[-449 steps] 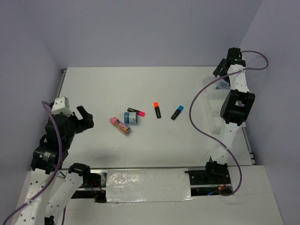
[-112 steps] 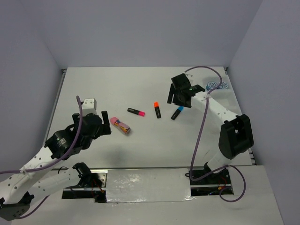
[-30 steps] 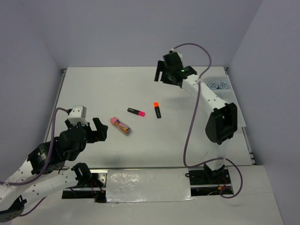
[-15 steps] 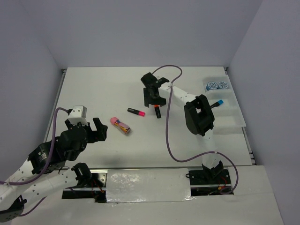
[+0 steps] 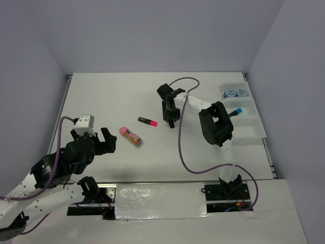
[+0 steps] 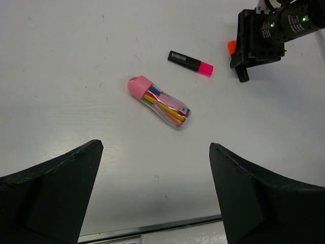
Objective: Sort the stationery into containers
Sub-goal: Pick up the pen from the center of the board, then place the pen in the storage box.
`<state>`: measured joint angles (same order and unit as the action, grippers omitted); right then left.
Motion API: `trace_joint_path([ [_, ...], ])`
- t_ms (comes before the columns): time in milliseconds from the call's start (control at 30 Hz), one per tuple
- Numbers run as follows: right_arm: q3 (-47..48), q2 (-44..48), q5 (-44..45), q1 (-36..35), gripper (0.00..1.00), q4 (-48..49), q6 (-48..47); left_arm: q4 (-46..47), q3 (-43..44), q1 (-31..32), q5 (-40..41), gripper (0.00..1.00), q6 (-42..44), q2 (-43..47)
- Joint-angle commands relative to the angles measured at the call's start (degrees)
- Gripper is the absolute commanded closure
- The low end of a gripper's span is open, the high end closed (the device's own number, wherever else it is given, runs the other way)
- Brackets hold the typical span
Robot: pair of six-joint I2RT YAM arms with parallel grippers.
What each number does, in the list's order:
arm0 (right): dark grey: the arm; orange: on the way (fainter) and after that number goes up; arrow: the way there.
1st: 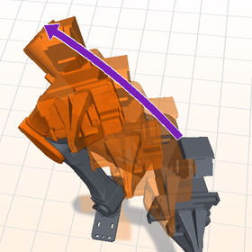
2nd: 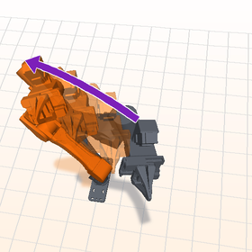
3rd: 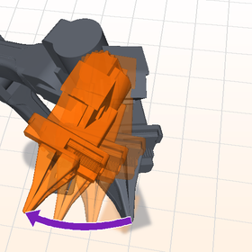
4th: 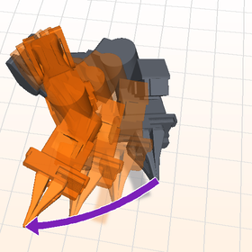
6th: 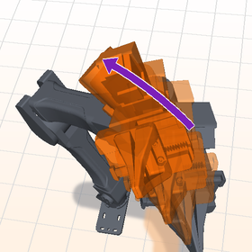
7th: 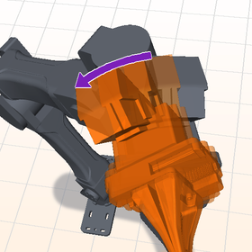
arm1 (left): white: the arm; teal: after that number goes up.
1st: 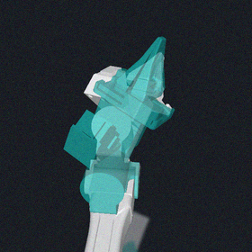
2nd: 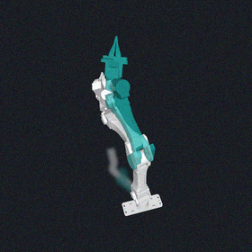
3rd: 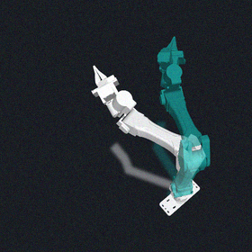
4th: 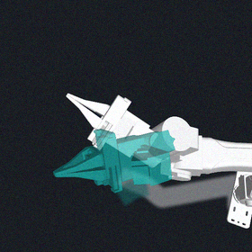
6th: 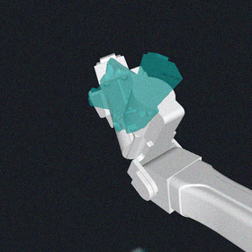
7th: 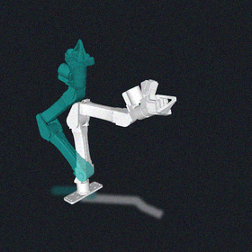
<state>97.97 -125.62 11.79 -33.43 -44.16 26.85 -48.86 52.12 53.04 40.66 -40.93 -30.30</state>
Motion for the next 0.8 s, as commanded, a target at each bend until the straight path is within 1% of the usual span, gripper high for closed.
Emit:
trace_joint_path([
  [0,-0.8,-1.3,-1.2,0.5,0.53,1.5,-0.8,1.3,0.7,0.2,0.4,0.01,0.0,-0.5],
  [33,-0.9,-1.3,-1.0,0.5,0.65,1.6,-0.7,1.4,0.7,0.2,0.4,0.01,0.0,-0.5],
  [67,-1.3,-0.9,-0.8,0.6,0.70,2.1,-0.7,1.5,0.6,0.2,0.4,0.01,0.0,-0.3],
  [100,-2.4,0.8,-0.5,0.6,0.82,2.6,-0.6,1.4,0.6,0.2,0.4,0.01,0.1,-0.2],
  [133,-3.1,2.2,-0.3,1.1,1.00,3.9,0.1,1.6,0.5,0.2,0.3,0.01,0.1,-0.1],
  [167,-4.2,3.7,-0.2,1.5,1.00,5.0,0.2,1.6,0.4,0.2,0.2,0.01,0.1,0.0],
  [233,-7.7,9.8,-2.0,3.4,1.00,8.1,1.3,1.8,0.4,0.2,0.1,0.01,0.2,0.1],
  [267,-10.8,14.7,-2.8,6.3,1.00,9.3,2.0,1.6,0.5,0.2,0.1,0.01,0.2,-0.1],
  [333,-14.2,19.7,-3.4,10.2,1.00,12.4,5.4,1.7,0.5,0.2,0.2,0.01,0.1,0.0],
  [367,-16.1,24.6,-3.4,15.2,1.00,13.3,6.8,1.6,0.5,0.2,0.1,0.01,0.1,0.0],
  [400,-20.0,26.7,-3.2,17.9,1.00,15.0,9.9,1.5,0.5,0.2,0.1,0.01,0.1,0.1],
  [433,-21.9,28.9,-3.2,20.5,1.00,15.9,11.5,1.5,0.5,0.2,0.2,0.01,0.0,0.3],
  [467,-26.0,32.4,-3.5,23.4,1.00,17.3,12.8,1.5,0.5,0.3,0.0,0.01,0.0,0.5],
  [500,-27.8,33.6,-4.7,28.7,1.00,19.6,15.0,1.7,0.4,0.4,-0.1,0.01,0.2,0.8],
  [567,-30.0,34.8,-5.1,33.0,1.00,20.4,16.3,2.0,0.3,0.3,-0.2,0.01,0.2,1.4],
  [600,-29.9,34.6,-4.9,37.4,1.00,19.7,17.1,2.0,0.3,0.3,-0.3,0.01,0.4,1.5],
  [667,-29.4,33.3,-5.3,40.2,1.00,19.5,17.1,2.2,0.2,0.3,-0.3,0.01,0.4,1.8],
  [767,-25.5,30.5,-5.4,44.0,1.00,17.5,15.9,2.6,0.0,0.3,-0.8,0.01,0.8,2.0],
])
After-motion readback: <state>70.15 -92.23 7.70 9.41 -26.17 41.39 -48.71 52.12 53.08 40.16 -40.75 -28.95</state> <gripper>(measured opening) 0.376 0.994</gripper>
